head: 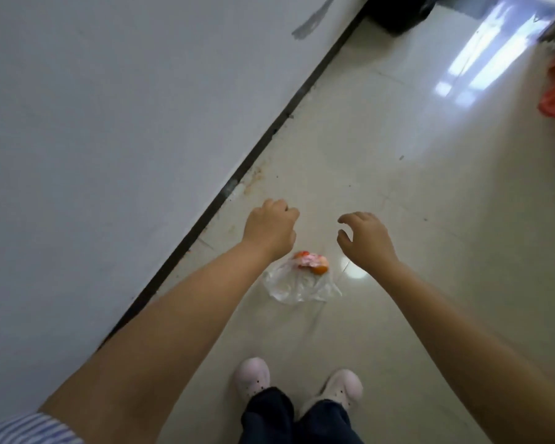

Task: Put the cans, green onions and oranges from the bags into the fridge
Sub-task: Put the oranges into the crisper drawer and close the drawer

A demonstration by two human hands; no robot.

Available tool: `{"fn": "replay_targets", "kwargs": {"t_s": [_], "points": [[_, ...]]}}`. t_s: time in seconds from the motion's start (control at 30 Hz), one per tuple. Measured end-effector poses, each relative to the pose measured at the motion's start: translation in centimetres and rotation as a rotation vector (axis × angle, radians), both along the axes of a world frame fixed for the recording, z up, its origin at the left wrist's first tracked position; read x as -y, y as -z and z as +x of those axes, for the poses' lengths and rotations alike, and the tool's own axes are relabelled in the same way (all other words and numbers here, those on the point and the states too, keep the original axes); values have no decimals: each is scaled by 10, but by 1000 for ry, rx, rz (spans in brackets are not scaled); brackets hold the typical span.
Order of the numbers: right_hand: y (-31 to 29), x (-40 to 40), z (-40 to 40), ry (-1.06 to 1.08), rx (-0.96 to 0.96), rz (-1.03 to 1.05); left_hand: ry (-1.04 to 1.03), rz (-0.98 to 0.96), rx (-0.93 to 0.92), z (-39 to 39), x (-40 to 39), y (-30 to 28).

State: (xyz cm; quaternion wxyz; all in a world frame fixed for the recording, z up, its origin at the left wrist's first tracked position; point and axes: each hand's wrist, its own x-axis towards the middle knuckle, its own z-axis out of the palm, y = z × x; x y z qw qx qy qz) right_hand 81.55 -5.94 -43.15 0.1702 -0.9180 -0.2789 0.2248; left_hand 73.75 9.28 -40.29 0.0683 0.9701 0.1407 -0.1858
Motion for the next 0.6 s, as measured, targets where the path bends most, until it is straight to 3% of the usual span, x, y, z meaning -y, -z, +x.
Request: {"fn": "replay_targets", "kwargs": {"t_s": [0.23,0.4,0.5,0.6], "points": [[245,40,-42,-13,-20,-167,98,-92,-174,-30,31,253],[397,31,-29,-147,47,-249,380,-92,-304,-30,43,423],[474,21,-13,-261,84,-283,527,-38,-332,-16,38,499],[525,15,4,-275,205,-254,537,76,-251,4,21,548]]}}
